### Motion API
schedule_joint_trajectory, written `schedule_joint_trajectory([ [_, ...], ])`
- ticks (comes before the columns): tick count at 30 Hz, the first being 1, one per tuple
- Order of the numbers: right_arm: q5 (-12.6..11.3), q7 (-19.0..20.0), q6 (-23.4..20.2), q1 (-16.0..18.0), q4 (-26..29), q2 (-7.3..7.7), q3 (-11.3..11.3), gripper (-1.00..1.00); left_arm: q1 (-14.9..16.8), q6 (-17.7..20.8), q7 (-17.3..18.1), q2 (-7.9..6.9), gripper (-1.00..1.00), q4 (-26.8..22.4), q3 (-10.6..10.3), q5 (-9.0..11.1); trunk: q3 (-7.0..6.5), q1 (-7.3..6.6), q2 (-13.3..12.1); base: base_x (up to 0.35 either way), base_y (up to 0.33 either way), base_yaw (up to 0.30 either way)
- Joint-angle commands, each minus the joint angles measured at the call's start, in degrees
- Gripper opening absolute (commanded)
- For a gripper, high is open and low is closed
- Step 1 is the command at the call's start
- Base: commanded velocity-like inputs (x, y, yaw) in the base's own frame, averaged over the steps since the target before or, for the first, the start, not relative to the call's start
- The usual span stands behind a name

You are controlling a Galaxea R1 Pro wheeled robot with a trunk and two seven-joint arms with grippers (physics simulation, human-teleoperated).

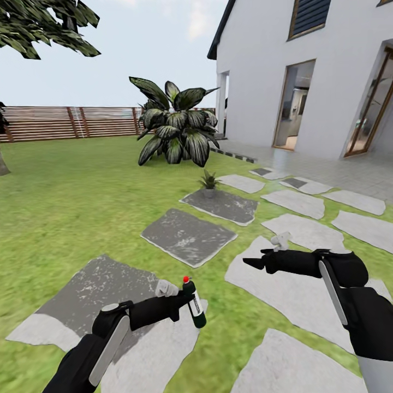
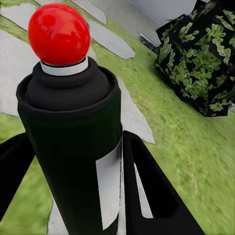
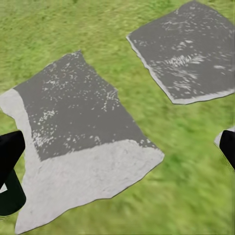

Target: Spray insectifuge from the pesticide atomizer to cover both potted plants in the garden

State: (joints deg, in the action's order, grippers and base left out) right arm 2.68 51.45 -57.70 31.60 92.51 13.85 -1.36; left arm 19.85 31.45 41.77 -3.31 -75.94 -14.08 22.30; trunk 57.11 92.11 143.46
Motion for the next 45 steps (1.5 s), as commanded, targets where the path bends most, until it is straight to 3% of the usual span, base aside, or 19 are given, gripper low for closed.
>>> schedule_joint_trajectory([
  [1, 0.27, 0.4, -0.31, 0.03, 0.04, 0.01, -0.05, 1.0, 0.03, 0.39, -0.09, -0.04, -1.0, -0.02, -0.06, 0.47, 0.06, 0.02, 0.02, 0.333, 0.0, 0.0],
  [11, 0.27, 0.48, -0.31, -0.04, 0.04, 0.04, -0.05, 1.0, 0.1, -0.55, -0.08, 1.32, -1.0, 3.34, -0.04, 0.16, 0.06, 0.02, 0.02, 0.333, 0.0, 0.0],
  [29, 0.22, 0.68, -0.31, -0.04, 0.04, 0.07, 0.04, 1.0, 0.1, -0.79, -1.18, 1.36, -1.0, 3.94, 0.2, 0.04, 0.06, 0.02, 0.02, 0.333, -0.002, 0.0],
  [34, 0.22, 0.81, -0.31, -0.04, 0.04, 0.28, 0.07, 1.0, -0.35, -1.7, -7.54, 0.86, -1.0, 2.69, 0.44, 0.26, 0.06, 0.02, 0.02, 0.333, -0.058, 0.0],
  [40, 0.22, 0.84, -0.23, -0.09, 0.04, 0.3, 0.08, 1.0, -1.8, -3.58, -18.31, 0.78, -1.0, 0.36, 0.49, 0.76, 0.06, 0.02, 0.02, 0.333, -0.075, 0.0],
  [45, 0.22, 0.84, -0.22, -0.12, 0.04, 0.3, 0.06, 1.0, -2.03, -3.79, -20.57, 0.9, -1.0, -0.07, 0.47, 0.82, 0.06, 0.02, 0.02, 0.333, -0.077, 0.0],
])
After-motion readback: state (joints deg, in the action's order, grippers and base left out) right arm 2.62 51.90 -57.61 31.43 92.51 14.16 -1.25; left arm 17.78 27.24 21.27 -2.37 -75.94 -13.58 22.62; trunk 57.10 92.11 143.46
